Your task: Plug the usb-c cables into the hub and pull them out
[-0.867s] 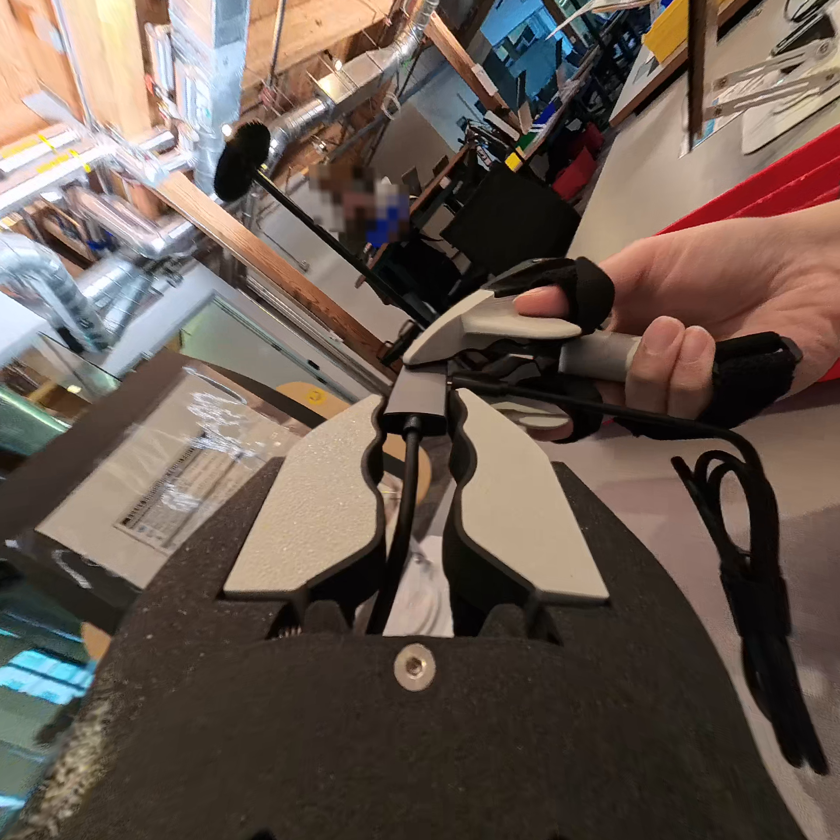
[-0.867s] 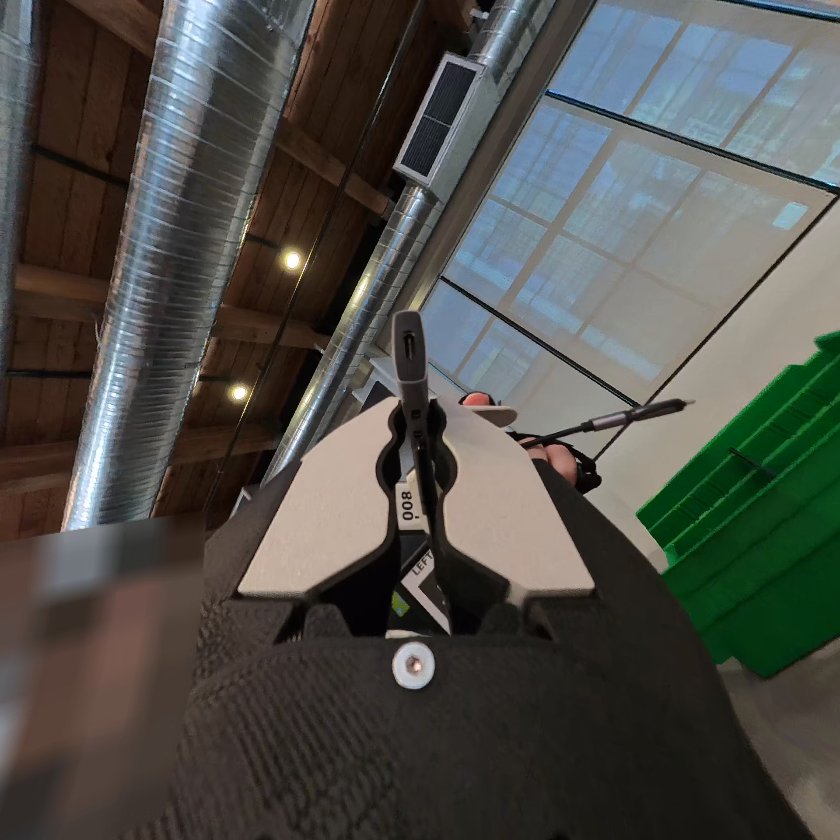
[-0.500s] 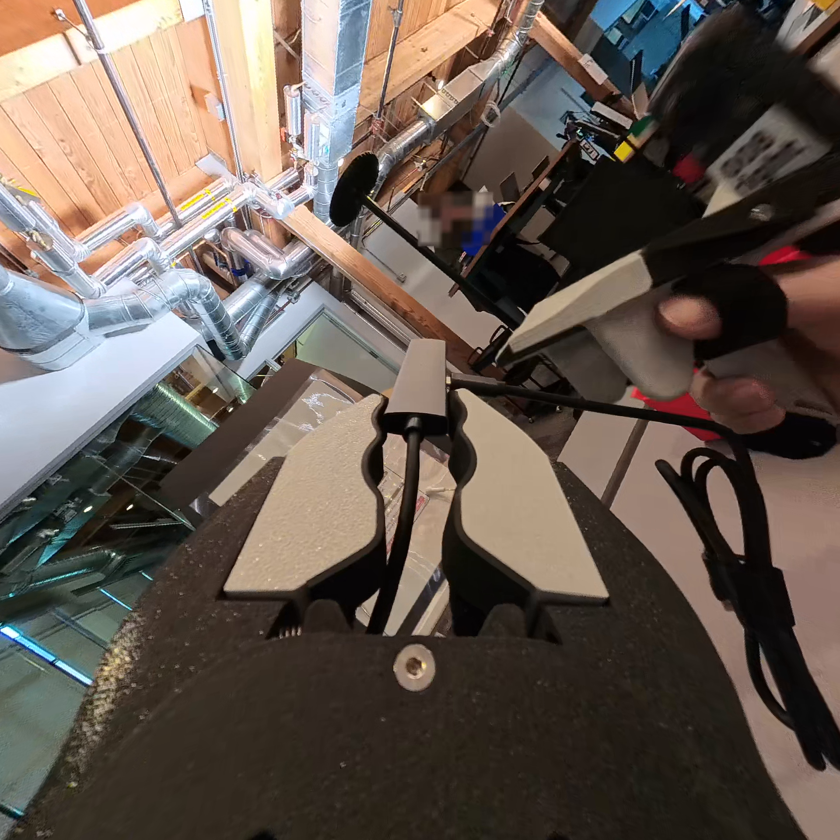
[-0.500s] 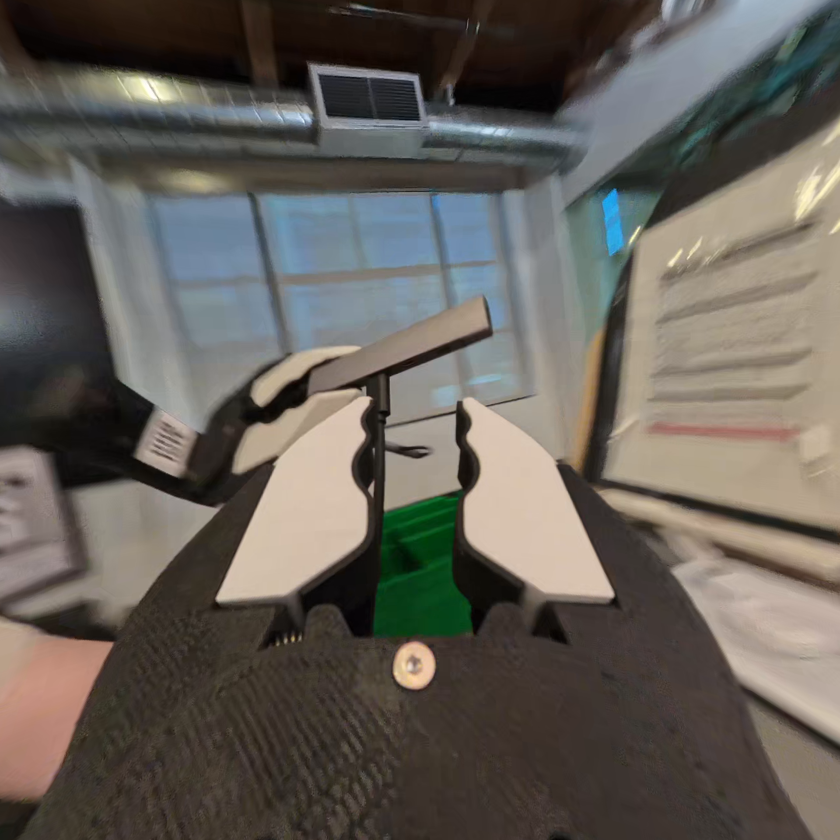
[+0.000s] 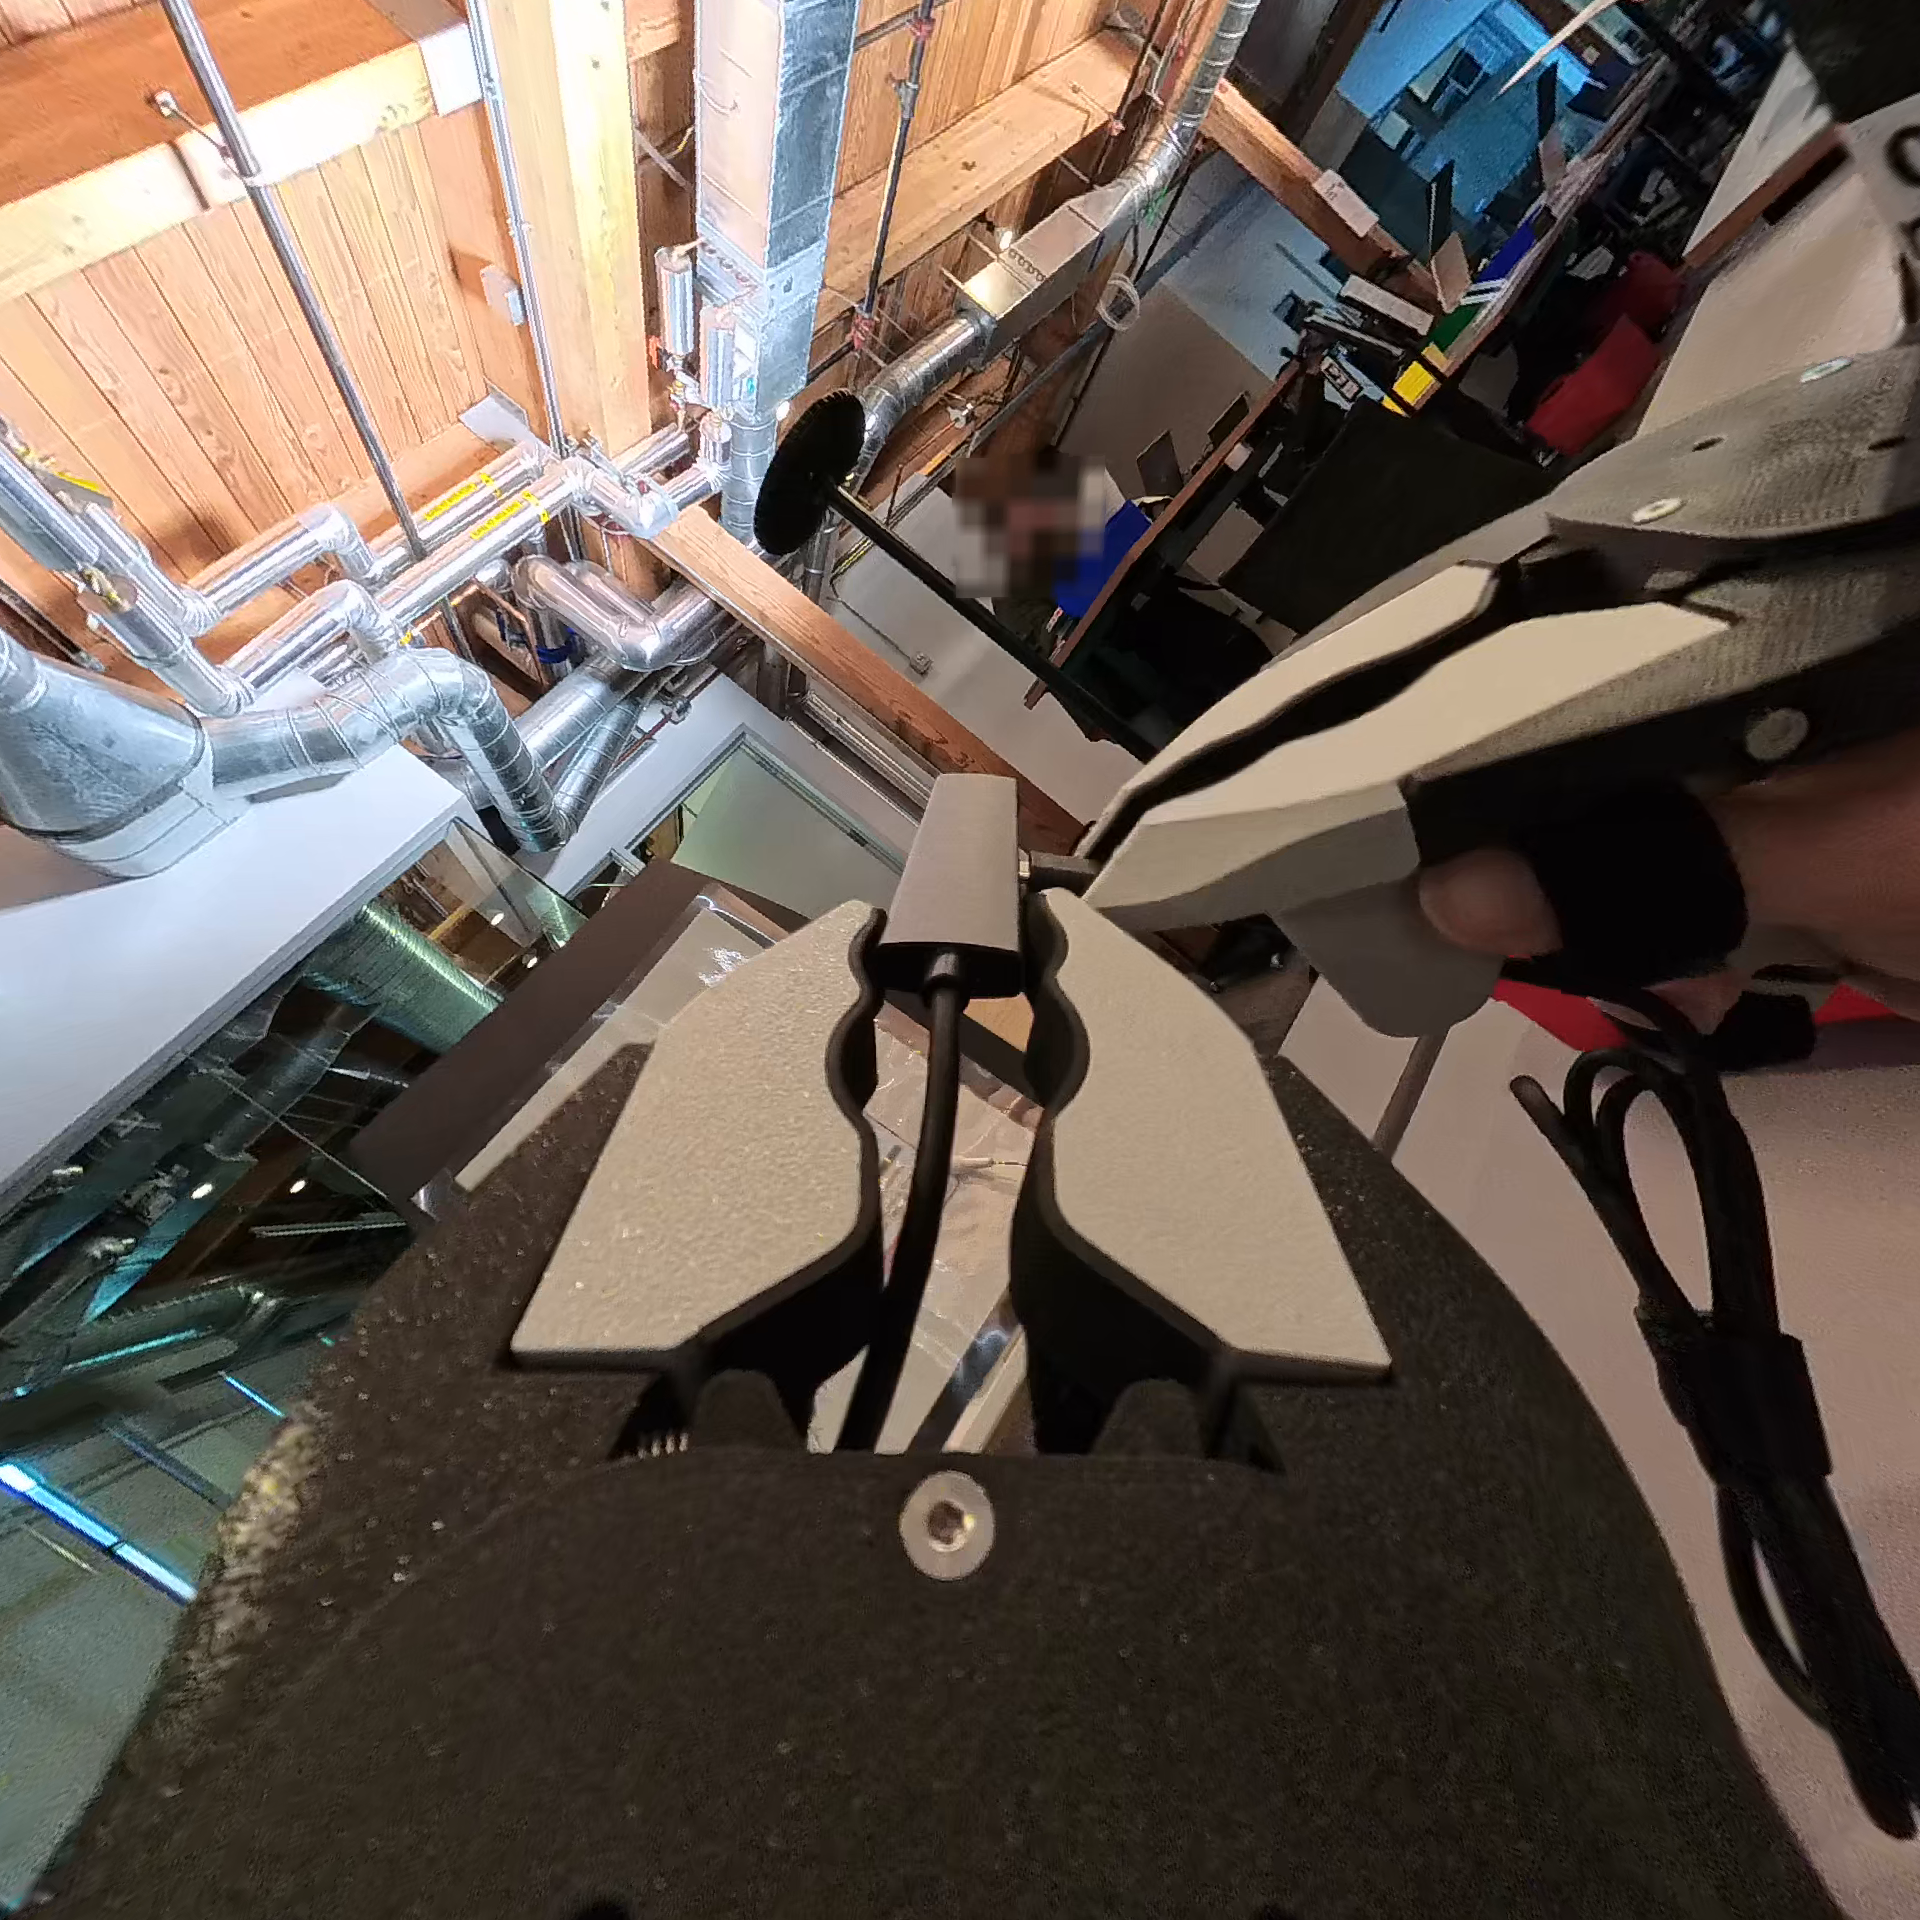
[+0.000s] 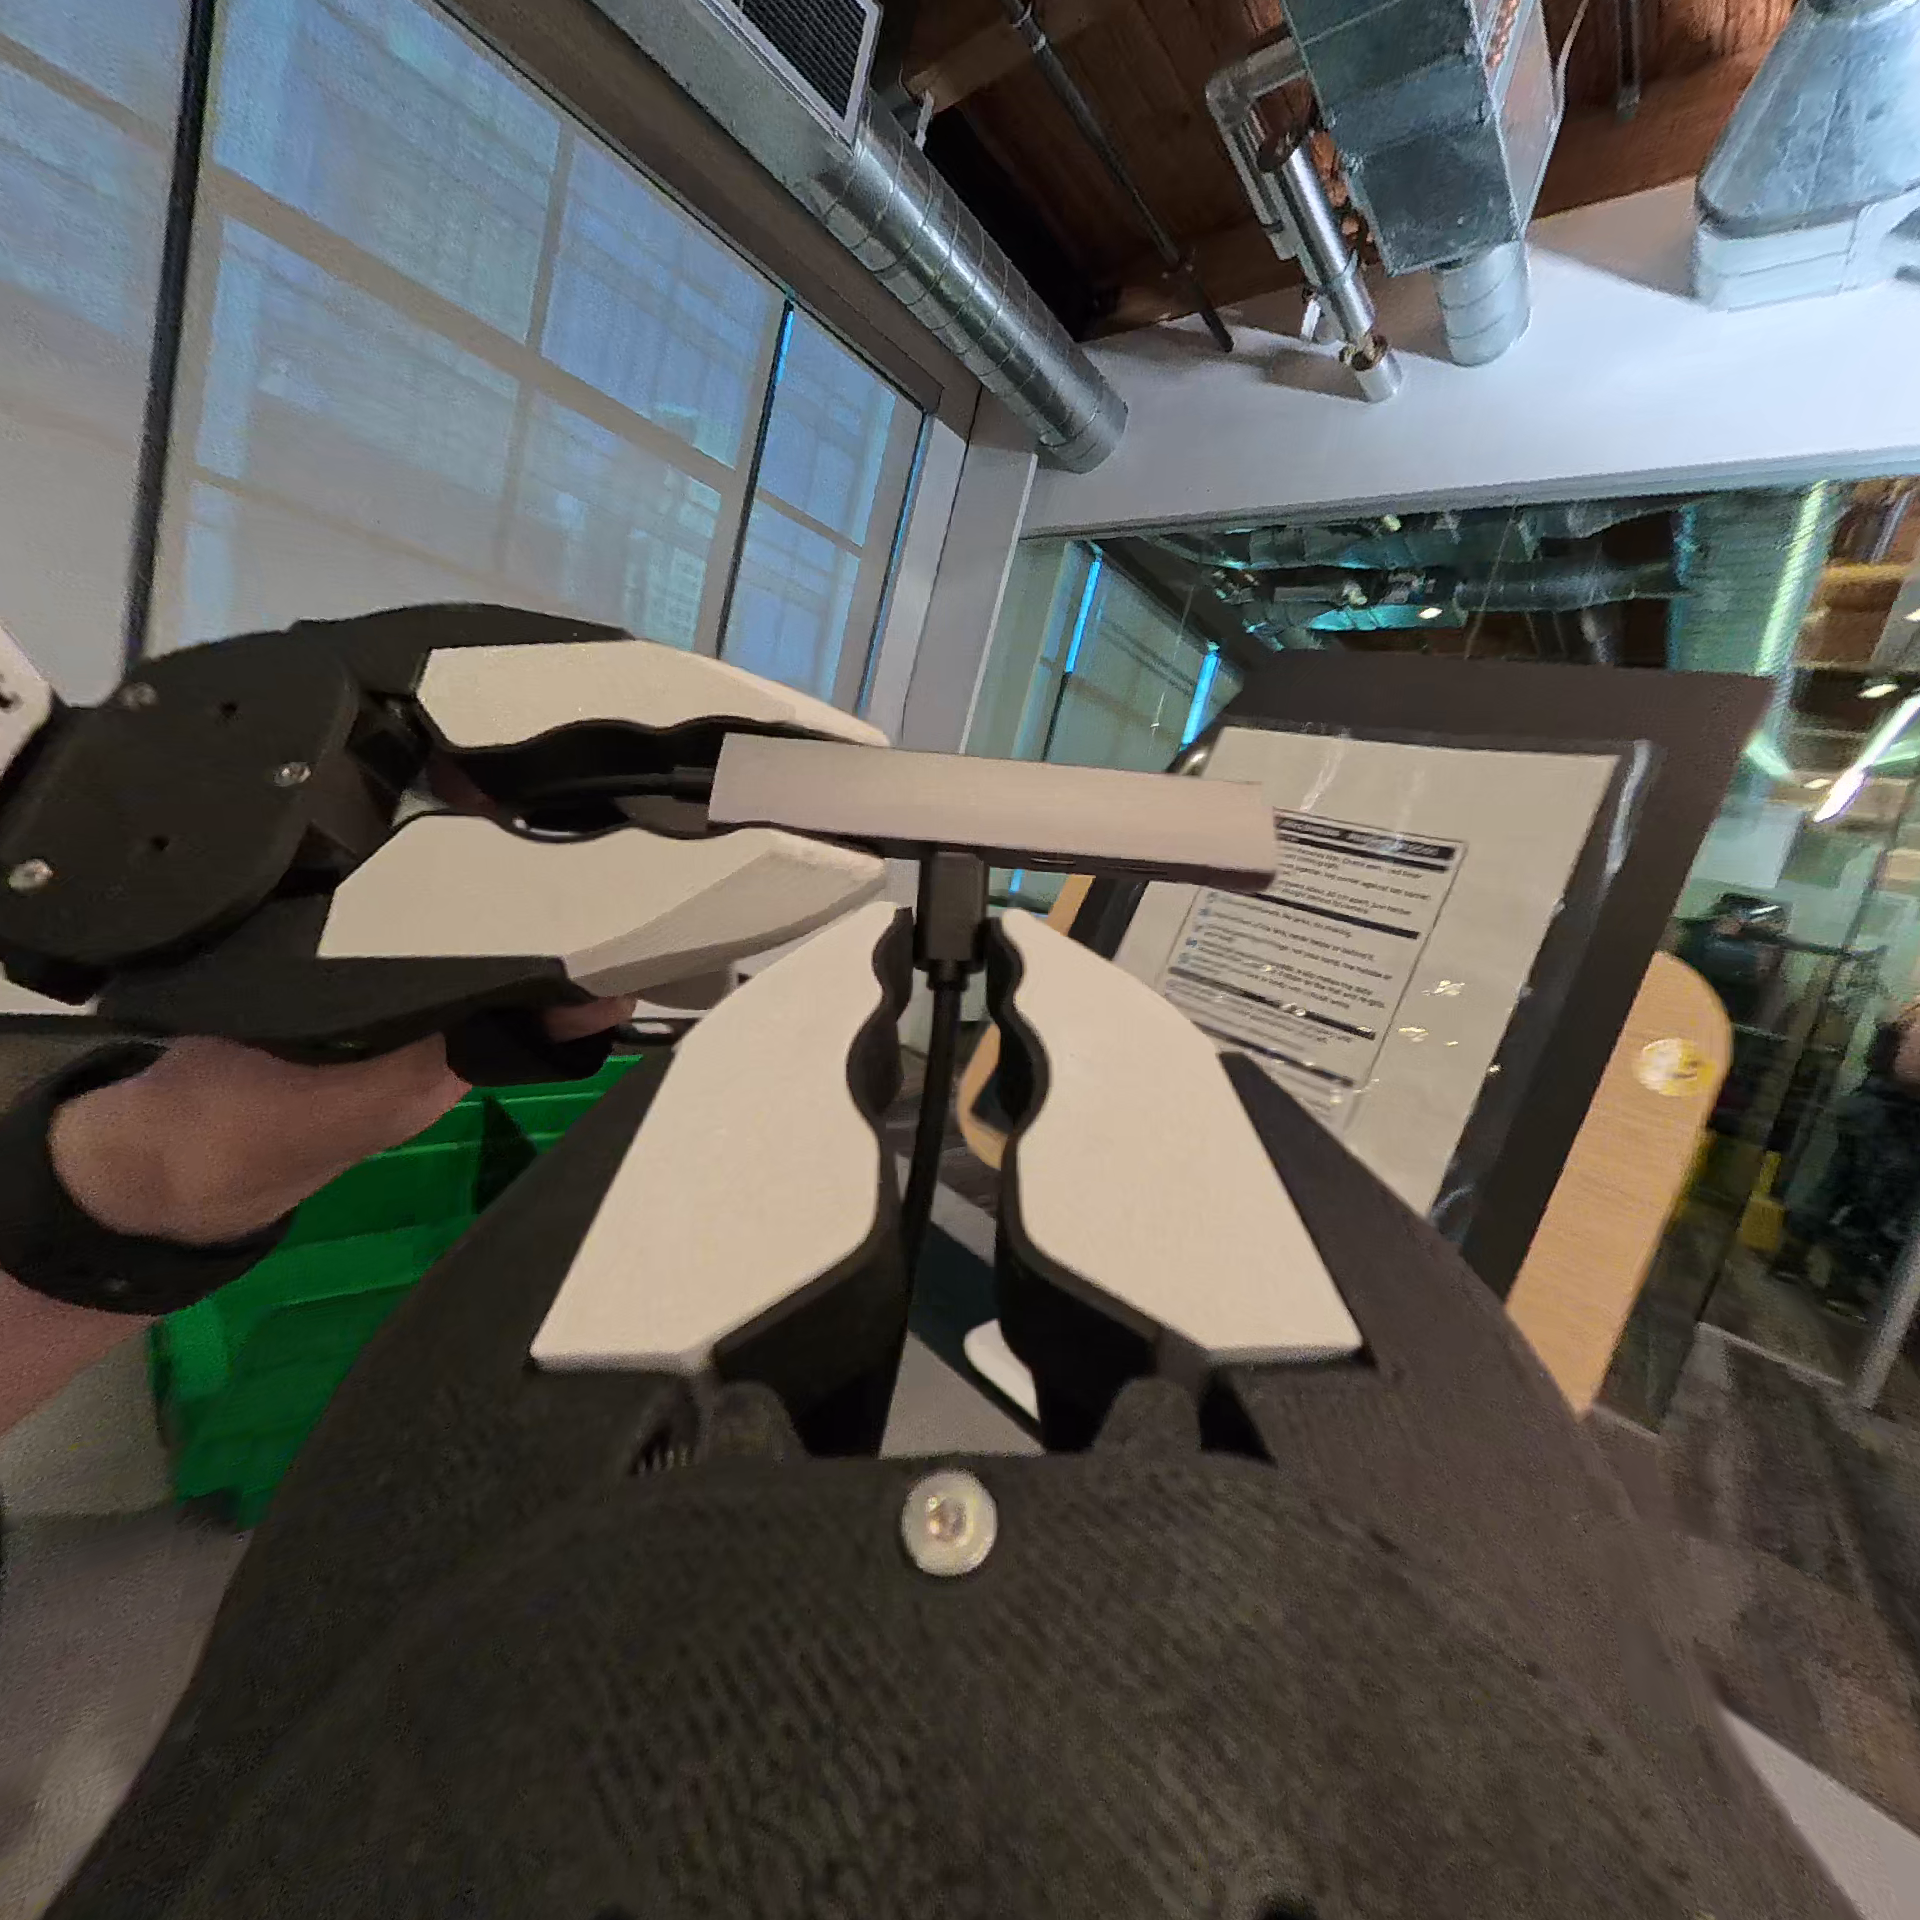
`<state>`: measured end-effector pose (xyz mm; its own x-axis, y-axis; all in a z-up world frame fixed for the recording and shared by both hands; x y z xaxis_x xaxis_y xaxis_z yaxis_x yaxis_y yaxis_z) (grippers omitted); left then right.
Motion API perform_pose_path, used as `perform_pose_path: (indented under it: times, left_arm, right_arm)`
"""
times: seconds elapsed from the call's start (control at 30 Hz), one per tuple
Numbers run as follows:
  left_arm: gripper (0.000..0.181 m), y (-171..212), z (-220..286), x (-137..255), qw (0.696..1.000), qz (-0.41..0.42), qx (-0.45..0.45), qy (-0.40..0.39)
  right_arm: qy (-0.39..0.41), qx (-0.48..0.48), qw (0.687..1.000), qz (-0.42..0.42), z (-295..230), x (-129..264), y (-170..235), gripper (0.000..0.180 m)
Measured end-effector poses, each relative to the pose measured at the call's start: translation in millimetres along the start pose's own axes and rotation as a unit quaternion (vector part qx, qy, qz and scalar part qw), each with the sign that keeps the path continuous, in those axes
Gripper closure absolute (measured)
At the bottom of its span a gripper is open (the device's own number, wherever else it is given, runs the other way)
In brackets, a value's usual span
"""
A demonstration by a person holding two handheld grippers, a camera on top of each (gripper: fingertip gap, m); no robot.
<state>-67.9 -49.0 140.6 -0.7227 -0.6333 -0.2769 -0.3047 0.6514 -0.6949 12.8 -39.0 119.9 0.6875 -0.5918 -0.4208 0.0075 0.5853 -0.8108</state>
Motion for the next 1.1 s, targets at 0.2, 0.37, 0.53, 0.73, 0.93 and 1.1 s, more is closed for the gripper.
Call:
perform_pose_path:
  times: [0.2,0.37,0.53,0.73,0.93,1.1]
  left_arm:
    - [0.157,-4.4,3.0,-1.9,0.998,0.012,0.058,0.007]
    - [0.157,-6.8,4.5,-3.3,0.994,0.021,0.105,0.009]
    - [0.157,-10.3,6.3,-3.0,0.992,0.028,0.124,0.007]
    - [0.157,-13.3,10.3,-3.0,0.991,0.035,0.131,0.015]
    - [0.157,-18.3,12.3,-1.4,0.987,0.05,0.151,0.025]
    - [0.157,-19.9,13.5,-1.2,0.984,0.055,0.169,0.03]
  right_arm:
    - [0.04,0.051,0.998,0.016,0.7,5.0,-7.2,0.166]
    - [0.065,0.088,0.994,0.024,1.1,8.4,-11.3,0.166]
    - [0.086,0.118,0.989,0.038,0.5,10.9,-14.9,0.166]
    - [0.084,0.097,0.991,0.037,2.0,10.0,-13.2,0.166]
    - [0.102,0.102,0.987,0.068,0.0,15.2,-19.2,0.166]
    - [0.105,0.108,0.985,0.085,-0.1,17.1,-20.2,0.166]
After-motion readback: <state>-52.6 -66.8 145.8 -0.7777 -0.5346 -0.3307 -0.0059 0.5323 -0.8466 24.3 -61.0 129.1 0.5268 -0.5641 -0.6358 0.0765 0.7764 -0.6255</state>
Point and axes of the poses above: each gripper's, where its closed fingertips meet, x back along the fingers, y out of its underside, z = x × y across the jaws, the point moved 5 cm from there along x, back along the fingers, and after that the axes turned 11 degrees about x, right-handed, at the moved point
